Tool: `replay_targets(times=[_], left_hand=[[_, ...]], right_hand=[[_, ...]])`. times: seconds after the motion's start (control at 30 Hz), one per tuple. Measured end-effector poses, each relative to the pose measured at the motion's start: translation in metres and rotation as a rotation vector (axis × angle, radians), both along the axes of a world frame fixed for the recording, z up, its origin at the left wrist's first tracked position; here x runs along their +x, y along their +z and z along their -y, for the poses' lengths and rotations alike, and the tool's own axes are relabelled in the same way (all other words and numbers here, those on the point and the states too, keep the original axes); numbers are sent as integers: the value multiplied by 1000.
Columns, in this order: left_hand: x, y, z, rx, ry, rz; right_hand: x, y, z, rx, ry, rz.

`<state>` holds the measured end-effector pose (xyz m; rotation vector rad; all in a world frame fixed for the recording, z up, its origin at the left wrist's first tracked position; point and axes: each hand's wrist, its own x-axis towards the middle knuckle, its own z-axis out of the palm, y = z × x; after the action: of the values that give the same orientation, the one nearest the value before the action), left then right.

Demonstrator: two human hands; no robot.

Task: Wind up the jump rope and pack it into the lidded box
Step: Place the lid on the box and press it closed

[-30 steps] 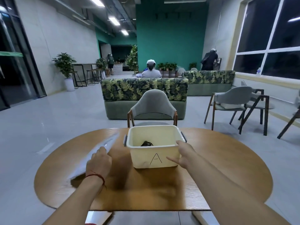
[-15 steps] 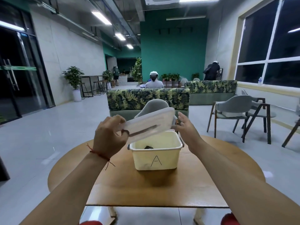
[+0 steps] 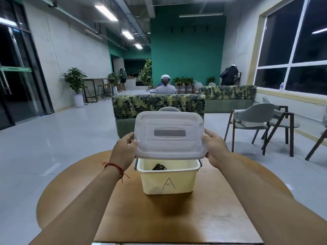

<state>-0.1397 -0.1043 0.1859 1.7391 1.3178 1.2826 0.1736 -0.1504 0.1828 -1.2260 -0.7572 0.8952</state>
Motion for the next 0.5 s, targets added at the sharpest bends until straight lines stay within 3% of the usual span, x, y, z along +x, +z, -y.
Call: replay_targets(times=[0.2,0.5], left_hand=[[12,-41,-49,-130,109,-156],[13,-88,-64,-215,128,-287]], right_hand=[[9,-31,-62,-320,33,353],[-1,-65,-84,-530,57,793]])
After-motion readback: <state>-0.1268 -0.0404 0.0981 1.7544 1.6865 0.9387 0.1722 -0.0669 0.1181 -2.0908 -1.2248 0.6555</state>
